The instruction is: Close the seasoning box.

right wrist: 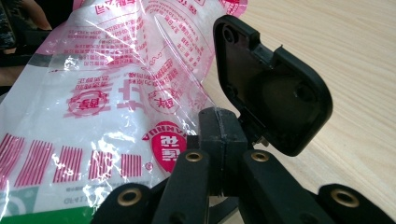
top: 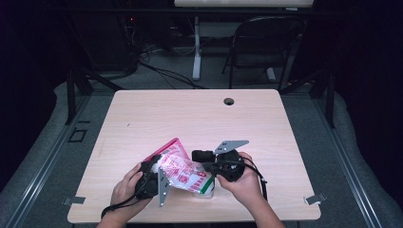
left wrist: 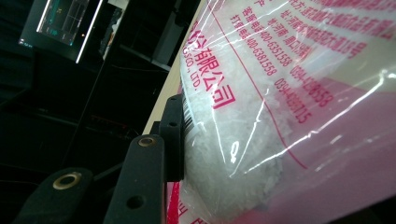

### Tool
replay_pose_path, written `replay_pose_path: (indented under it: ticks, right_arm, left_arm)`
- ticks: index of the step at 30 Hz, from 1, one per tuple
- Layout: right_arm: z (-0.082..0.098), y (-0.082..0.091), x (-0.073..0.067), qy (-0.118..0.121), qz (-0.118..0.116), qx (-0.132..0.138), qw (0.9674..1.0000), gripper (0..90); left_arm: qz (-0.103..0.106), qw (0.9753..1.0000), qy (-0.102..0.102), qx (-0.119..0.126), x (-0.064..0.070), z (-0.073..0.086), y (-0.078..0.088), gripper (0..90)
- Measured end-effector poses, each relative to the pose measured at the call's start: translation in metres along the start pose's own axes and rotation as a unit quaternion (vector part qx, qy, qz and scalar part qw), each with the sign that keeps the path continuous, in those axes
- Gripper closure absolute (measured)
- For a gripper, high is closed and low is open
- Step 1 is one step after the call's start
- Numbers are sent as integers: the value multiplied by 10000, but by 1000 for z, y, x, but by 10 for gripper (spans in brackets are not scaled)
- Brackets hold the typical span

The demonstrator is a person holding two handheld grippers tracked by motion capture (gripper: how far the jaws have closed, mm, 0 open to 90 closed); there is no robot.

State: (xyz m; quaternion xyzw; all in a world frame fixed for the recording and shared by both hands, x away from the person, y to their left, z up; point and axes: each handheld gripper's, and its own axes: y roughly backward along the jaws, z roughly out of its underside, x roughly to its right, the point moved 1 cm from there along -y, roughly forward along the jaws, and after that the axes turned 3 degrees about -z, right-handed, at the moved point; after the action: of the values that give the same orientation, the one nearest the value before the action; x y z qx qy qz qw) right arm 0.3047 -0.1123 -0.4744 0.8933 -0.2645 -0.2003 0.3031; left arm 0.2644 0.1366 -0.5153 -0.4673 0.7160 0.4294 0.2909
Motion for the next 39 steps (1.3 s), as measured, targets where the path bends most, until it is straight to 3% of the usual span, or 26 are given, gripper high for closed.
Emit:
replay_pose_path:
  ticks: [39]
  right_arm:
    - [5, -7, 7, -42, 50, 30, 10000, 900]
  left_arm:
    - [-312, 9987, -394, -61, 5, -6, 6, 666]
